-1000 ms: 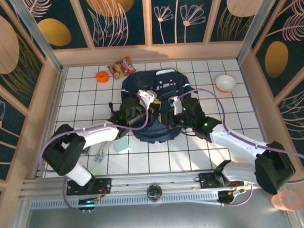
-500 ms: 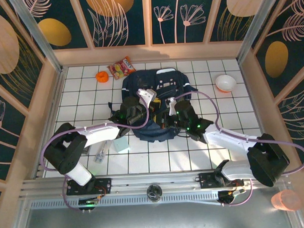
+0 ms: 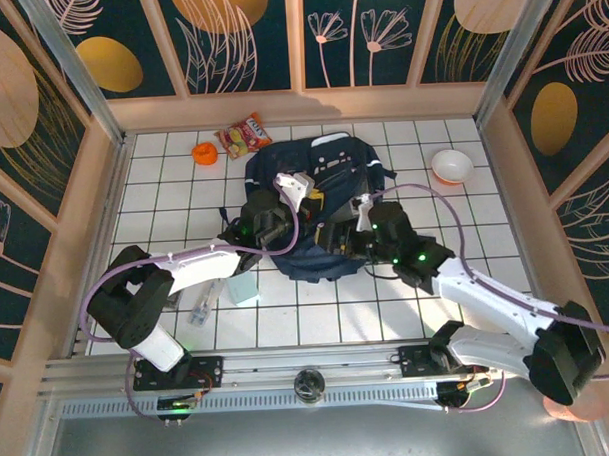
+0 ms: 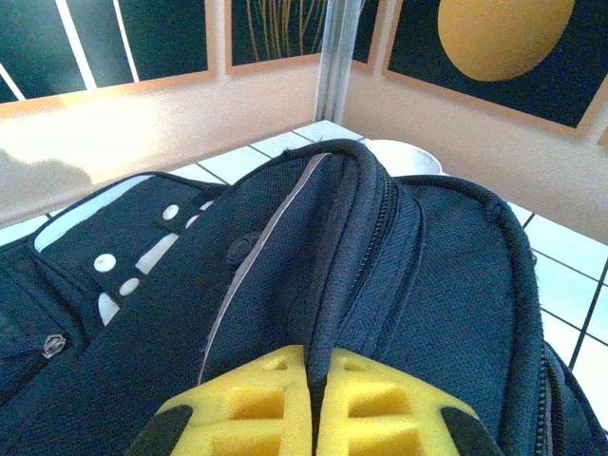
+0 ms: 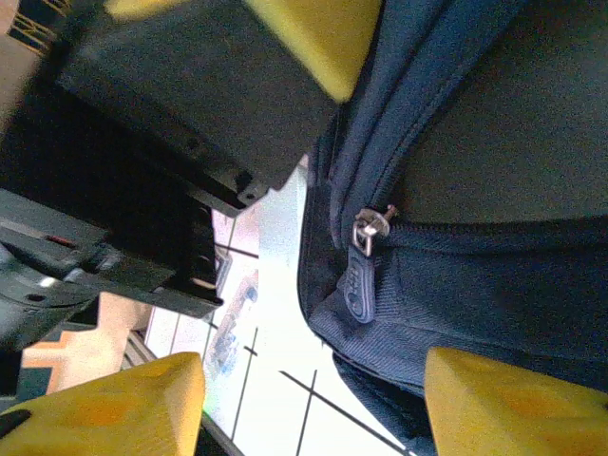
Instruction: Pack the student bag
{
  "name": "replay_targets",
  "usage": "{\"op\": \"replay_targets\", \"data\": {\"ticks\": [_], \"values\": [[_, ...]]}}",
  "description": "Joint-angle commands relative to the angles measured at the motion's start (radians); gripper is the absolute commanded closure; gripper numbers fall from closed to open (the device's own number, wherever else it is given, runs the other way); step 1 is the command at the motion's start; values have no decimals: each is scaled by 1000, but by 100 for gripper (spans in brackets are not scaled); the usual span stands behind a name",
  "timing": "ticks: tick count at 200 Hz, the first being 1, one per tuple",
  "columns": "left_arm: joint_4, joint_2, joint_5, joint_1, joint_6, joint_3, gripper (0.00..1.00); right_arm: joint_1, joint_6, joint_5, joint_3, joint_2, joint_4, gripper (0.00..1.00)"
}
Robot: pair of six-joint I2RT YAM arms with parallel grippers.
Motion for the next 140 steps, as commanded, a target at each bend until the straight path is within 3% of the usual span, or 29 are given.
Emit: {"op": "replay_targets", "data": {"ticks": [1,52,140], "values": [[153,-42,0,2,4,50,100,-54,-3,-18,45,-75,-78,33],[162,-49,32,1,14,52,100,-233,61,-172,27,-110,-52,29],[213,-49,155,1,21,44,100,-273,244,-240,-10,43,181,20]]}}
